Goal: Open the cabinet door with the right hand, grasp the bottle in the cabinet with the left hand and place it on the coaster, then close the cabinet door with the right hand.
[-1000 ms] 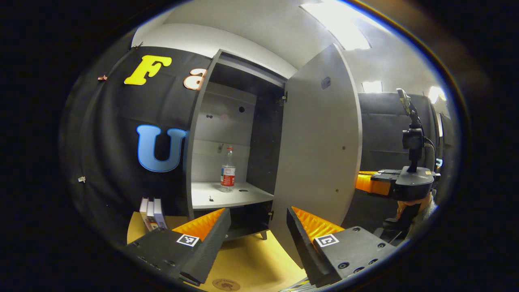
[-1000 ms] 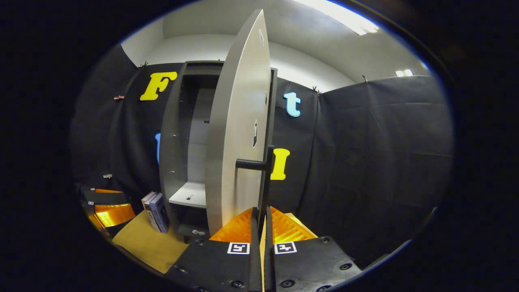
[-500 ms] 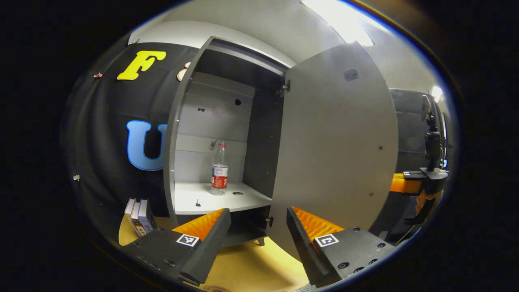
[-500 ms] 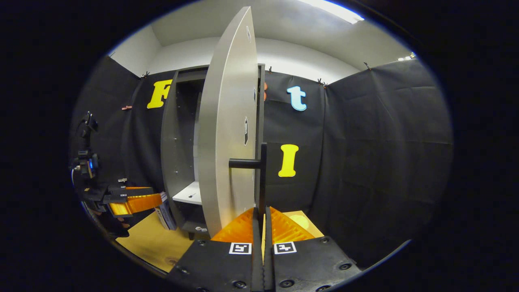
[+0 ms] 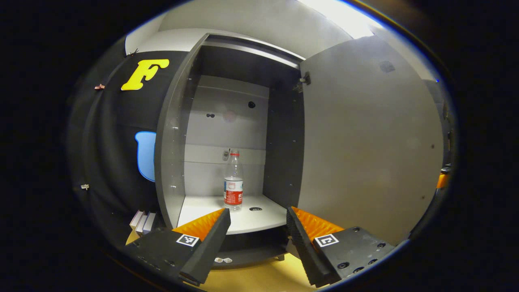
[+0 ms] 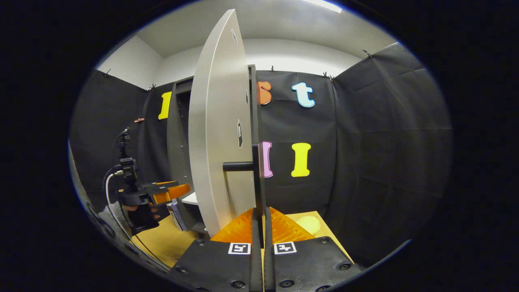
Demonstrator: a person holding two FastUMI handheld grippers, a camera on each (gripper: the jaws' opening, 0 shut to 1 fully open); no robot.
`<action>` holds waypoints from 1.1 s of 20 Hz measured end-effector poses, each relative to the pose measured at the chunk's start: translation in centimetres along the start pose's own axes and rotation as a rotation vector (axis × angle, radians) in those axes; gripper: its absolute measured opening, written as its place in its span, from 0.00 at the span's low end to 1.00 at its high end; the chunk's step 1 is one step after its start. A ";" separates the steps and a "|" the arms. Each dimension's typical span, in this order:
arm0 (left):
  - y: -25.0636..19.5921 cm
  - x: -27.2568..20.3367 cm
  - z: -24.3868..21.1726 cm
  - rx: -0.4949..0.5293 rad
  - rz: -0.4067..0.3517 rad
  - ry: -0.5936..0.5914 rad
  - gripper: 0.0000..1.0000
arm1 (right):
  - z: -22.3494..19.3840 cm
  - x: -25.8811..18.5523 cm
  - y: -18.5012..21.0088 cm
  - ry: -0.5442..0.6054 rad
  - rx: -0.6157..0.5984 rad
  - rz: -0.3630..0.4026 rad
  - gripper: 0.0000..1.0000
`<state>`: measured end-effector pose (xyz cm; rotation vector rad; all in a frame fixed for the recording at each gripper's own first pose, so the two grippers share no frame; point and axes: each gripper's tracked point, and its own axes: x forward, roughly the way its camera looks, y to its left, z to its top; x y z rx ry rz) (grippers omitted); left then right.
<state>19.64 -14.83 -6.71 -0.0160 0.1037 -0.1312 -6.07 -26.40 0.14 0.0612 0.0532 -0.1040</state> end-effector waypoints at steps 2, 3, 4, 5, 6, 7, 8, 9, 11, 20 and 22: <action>0.5 3.3 0.3 0.018 0.020 -0.006 0.88 | 0.1 -0.2 -0.5 0.000 0.006 0.023 0.07; 0.9 4.9 0.5 0.030 0.033 -0.014 0.84 | 0.0 -0.5 -0.6 0.000 0.012 0.032 0.07; 1.5 6.5 0.5 0.047 0.044 -0.018 0.88 | -0.1 -1.1 -0.6 0.003 0.020 0.040 0.07; 2.0 8.0 0.7 0.065 0.057 -0.023 0.88 | 0.0 -1.3 -0.5 0.003 0.021 0.043 0.07; 2.6 9.5 0.7 0.077 0.073 -0.025 0.88 | 0.0 -1.9 -0.4 0.005 0.022 0.046 0.07; 3.0 10.8 0.6 0.078 0.086 -0.026 0.87 | -0.1 -2.7 -0.4 0.006 0.025 0.045 0.07; 3.3 11.9 0.3 0.069 0.091 -0.020 0.88 | 0.1 -3.6 -0.7 0.004 0.031 0.030 0.07; 3.6 12.9 0.4 0.059 0.095 -0.020 0.88 | 0.1 -4.3 -1.8 -0.001 0.028 -0.012 0.07; 4.1 15.0 0.6 0.055 0.105 -0.028 0.87 | 0.6 -5.1 -5.2 -0.013 0.042 -0.122 0.05; 6.8 20.9 -1.1 0.040 0.165 -0.003 0.88 | 3.9 -3.4 -18.2 -0.170 0.016 -0.511 0.63; 7.4 21.9 -1.4 0.045 0.179 0.004 0.88 | 3.7 -2.9 -19.2 -0.176 -0.009 -0.535 0.89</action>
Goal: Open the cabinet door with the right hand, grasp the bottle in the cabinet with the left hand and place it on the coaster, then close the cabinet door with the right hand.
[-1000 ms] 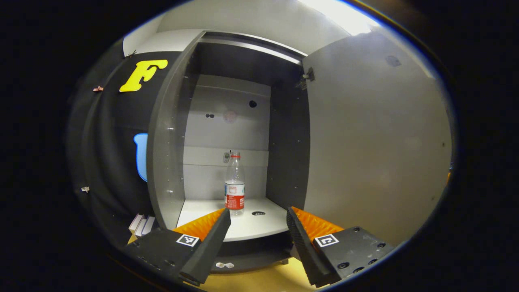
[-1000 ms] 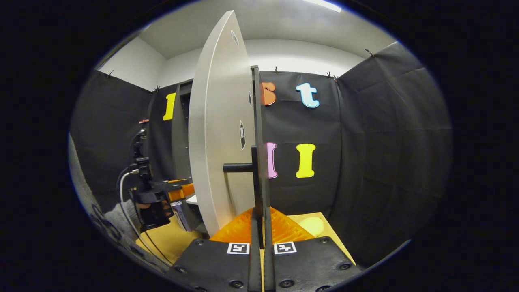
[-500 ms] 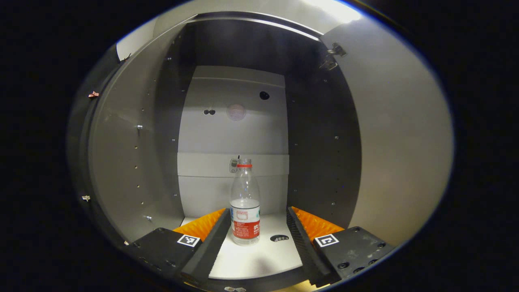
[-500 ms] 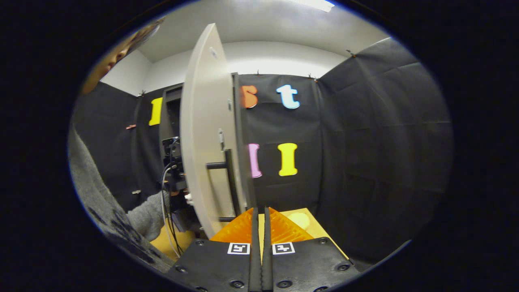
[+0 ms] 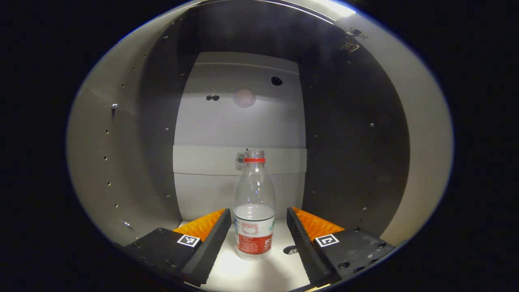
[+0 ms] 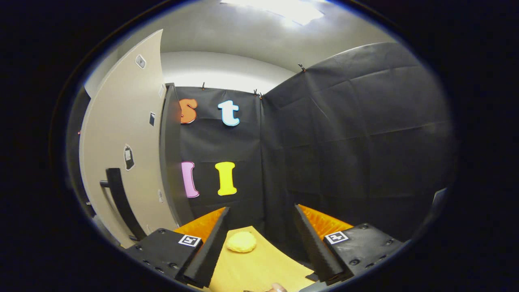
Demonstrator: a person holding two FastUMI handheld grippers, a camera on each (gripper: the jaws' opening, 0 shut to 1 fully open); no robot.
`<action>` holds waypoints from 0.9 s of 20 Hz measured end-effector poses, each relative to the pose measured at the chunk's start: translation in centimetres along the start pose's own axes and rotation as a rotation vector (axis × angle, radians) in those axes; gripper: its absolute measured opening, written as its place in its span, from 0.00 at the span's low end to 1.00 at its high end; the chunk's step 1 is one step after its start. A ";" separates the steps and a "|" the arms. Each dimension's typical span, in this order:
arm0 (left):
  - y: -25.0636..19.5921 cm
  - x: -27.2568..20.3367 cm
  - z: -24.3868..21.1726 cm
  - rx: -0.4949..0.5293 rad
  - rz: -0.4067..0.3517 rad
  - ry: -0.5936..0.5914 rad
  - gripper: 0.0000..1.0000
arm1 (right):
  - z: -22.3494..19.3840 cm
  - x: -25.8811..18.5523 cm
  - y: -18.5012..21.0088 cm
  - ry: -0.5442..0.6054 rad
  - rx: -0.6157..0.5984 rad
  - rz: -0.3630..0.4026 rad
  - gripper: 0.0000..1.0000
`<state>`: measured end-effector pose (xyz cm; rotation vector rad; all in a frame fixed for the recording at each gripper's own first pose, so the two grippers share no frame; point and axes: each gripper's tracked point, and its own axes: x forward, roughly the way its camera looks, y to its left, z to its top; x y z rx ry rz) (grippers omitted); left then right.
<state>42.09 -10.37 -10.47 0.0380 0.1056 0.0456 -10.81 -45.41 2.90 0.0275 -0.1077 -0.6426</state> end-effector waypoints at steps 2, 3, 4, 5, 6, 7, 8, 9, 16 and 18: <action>0.2 1.1 -0.3 -0.007 0.004 0.008 0.88 | 0.0 0.8 0.1 -0.006 -0.008 0.005 0.97; 0.3 1.6 -0.3 -0.009 0.009 0.007 0.88 | 0.1 1.2 0.0 -0.012 -0.012 0.004 0.97; 0.4 2.1 -0.5 -0.009 0.011 0.009 0.88 | 0.1 1.5 -0.2 -0.018 -0.013 0.002 0.97; 0.5 2.5 -0.6 -0.010 0.012 0.014 0.84 | 0.2 1.9 -0.3 -0.023 -0.007 0.000 0.97; 0.5 2.9 -0.9 -0.008 0.011 0.019 0.84 | 0.4 2.1 -0.4 -0.028 0.006 -0.001 0.97; 0.6 3.3 -1.0 -0.004 0.012 0.025 0.88 | 0.6 2.4 -0.5 -0.035 0.021 -0.004 0.97; 0.6 3.7 -1.3 -0.002 0.011 0.029 0.88 | 0.8 2.5 -0.8 -0.044 0.034 -0.008 0.97; 0.6 4.1 -1.3 -0.001 0.012 0.030 0.88 | 1.2 2.7 -0.9 -0.059 0.042 -0.012 0.97; 0.4 4.7 -1.9 -0.026 -0.006 0.055 0.81 | 2.7 1.9 -0.8 -0.142 -0.021 -0.018 0.97; 0.1 3.7 -1.4 -0.039 -0.025 0.046 0.79 | 2.4 1.4 -0.7 -0.122 -0.023 -0.018 0.97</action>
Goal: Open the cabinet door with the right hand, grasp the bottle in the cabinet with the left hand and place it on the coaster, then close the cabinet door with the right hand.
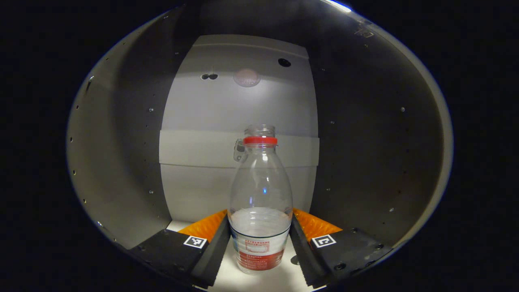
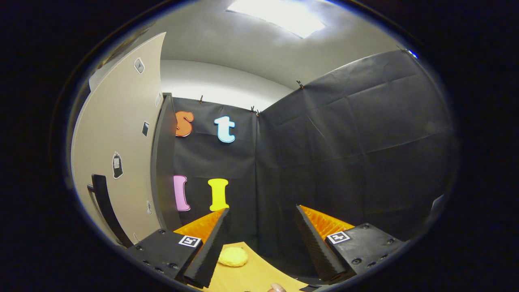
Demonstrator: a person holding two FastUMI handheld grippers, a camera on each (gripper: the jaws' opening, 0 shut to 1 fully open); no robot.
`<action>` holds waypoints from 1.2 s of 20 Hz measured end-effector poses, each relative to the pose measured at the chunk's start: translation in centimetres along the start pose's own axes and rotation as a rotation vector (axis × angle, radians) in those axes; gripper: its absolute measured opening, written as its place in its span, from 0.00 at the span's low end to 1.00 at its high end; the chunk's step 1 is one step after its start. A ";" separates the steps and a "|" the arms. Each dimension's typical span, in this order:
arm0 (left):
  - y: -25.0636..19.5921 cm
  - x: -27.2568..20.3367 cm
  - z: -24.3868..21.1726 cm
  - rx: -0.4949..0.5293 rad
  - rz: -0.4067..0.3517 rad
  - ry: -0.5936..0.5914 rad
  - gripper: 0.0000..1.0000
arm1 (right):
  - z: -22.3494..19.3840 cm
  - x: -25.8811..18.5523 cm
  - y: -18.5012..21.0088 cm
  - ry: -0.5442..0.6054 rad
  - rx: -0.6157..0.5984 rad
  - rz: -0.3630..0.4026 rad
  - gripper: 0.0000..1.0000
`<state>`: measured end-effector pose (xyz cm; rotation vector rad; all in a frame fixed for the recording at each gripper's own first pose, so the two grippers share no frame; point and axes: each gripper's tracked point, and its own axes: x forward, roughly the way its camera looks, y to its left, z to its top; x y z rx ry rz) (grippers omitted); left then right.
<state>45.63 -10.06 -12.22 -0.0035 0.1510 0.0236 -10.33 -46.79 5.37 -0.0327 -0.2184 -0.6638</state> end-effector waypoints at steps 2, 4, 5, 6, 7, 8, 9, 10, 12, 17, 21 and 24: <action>-0.3 -1.7 0.7 0.015 -0.014 -0.011 0.79 | -0.1 -0.7 0.3 0.011 -0.007 0.003 0.97; -0.3 -3.6 1.4 0.031 -0.030 -0.021 0.79 | 0.2 -1.8 0.9 0.010 -0.027 0.015 0.97; -0.5 -4.7 1.7 0.030 -0.043 -0.024 0.79 | 0.5 -2.4 1.3 0.008 -0.038 0.022 0.97; -0.8 -6.1 1.9 0.027 -0.061 -0.028 0.78 | 0.7 -3.0 1.9 0.006 -0.045 0.030 0.97; -0.9 -7.5 2.2 0.023 -0.076 -0.033 0.78 | 0.9 -3.7 2.3 0.005 -0.051 0.037 0.97; -1.0 -8.9 2.4 0.021 -0.094 -0.037 0.79 | 1.1 -4.4 2.7 0.006 -0.055 0.041 0.97; -1.2 -10.4 2.6 0.019 -0.113 -0.038 0.78 | 1.3 -5.2 3.1 0.009 -0.056 0.043 0.97; -1.3 -11.8 2.6 0.020 -0.134 -0.039 0.78 | 1.5 -6.1 3.5 0.011 -0.053 0.047 0.97; -1.5 -14.6 2.8 0.024 -0.170 -0.041 0.78 | 1.8 -7.8 4.8 0.013 -0.041 0.064 0.97; -0.6 -21.3 3.3 0.028 -0.241 -0.044 0.78 | 2.9 -12.6 8.5 -0.004 -0.068 0.103 0.97; 0.2 -25.8 3.2 0.023 -0.289 -0.044 0.78 | 2.9 -16.0 10.6 0.009 -0.087 0.104 0.96; 1.0 -29.4 2.4 -0.024 -0.326 -0.038 0.78 | 2.6 -18.5 13.6 0.024 -0.073 0.152 0.96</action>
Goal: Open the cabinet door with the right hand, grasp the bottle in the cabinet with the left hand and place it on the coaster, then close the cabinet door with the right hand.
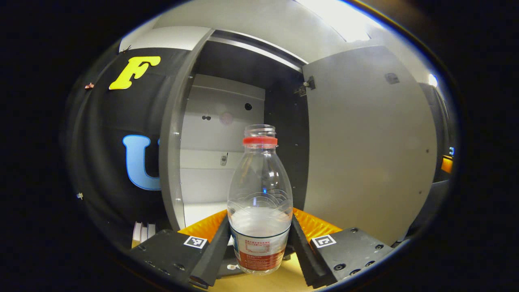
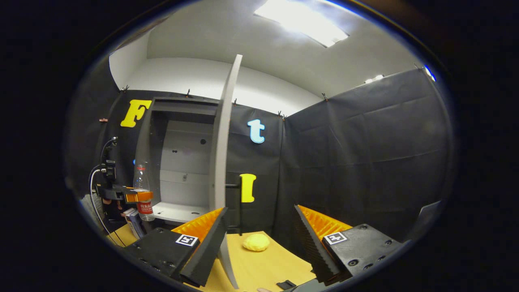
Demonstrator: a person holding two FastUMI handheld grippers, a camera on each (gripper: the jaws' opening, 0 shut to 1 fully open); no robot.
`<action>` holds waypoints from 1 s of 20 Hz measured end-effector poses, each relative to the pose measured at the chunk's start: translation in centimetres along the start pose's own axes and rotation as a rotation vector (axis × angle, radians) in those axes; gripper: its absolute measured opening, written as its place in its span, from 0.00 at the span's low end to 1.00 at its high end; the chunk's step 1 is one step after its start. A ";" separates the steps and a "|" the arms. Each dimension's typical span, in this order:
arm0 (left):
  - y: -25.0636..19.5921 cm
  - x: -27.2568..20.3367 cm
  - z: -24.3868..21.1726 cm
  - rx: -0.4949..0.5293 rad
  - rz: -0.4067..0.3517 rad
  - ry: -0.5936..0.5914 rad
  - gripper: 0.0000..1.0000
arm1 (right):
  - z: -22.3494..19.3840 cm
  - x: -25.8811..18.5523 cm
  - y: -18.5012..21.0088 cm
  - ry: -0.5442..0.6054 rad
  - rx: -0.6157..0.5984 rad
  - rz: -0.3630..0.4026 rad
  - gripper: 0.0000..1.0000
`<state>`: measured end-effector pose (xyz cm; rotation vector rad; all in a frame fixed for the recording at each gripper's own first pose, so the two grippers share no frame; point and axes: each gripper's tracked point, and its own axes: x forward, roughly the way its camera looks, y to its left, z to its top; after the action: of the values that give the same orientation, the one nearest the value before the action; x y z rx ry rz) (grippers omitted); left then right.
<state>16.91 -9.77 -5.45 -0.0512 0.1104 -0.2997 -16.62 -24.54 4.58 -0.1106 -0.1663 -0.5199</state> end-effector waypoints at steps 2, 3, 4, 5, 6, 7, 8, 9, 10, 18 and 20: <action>0.0 -2.2 -0.8 -0.026 -0.018 0.002 0.78 | -0.4 -0.9 2.4 0.012 -0.004 0.046 0.96; 0.0 -3.2 -1.3 -0.024 -0.024 0.003 0.78 | -0.1 -1.8 3.5 0.019 -0.008 0.067 0.96; 0.1 -4.2 -1.8 -0.011 -0.018 0.001 0.78 | -0.4 -2.0 4.7 0.025 -0.009 0.087 0.96; 0.4 -4.8 -2.4 0.009 -0.008 0.006 0.78 | -0.6 -2.1 5.8 0.029 -0.007 0.108 0.96; 0.5 -5.9 -3.5 0.024 0.000 0.013 0.78 | -1.0 -2.1 7.0 0.035 -0.003 0.131 0.97; 0.5 -6.9 -4.6 0.028 -0.003 0.023 0.78 | -1.3 -1.6 8.5 0.041 0.001 0.155 0.97; 0.3 -7.6 -5.7 0.023 -0.010 0.036 0.79 | -1.8 -1.2 9.9 0.048 0.008 0.181 0.97; 0.4 -8.3 -6.9 0.017 -0.012 0.046 0.78 | -2.3 -0.7 11.2 0.055 0.015 0.208 0.96; 0.5 -8.9 -8.0 0.012 -0.006 0.054 0.78 | -2.8 -0.1 12.4 0.060 0.024 0.231 0.97; 1.5 -12.2 -20.9 -0.048 0.044 0.093 0.79 | -9.5 2.8 16.2 0.132 0.005 0.320 0.94; 1.9 -13.0 -24.7 -0.055 0.071 0.112 0.79 | -11.4 4.1 15.5 0.137 -0.046 0.293 0.97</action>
<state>2.27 -4.97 -28.83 -0.0853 0.2316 -0.2282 -3.81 -14.81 -6.83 -0.1412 -0.0033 -0.2376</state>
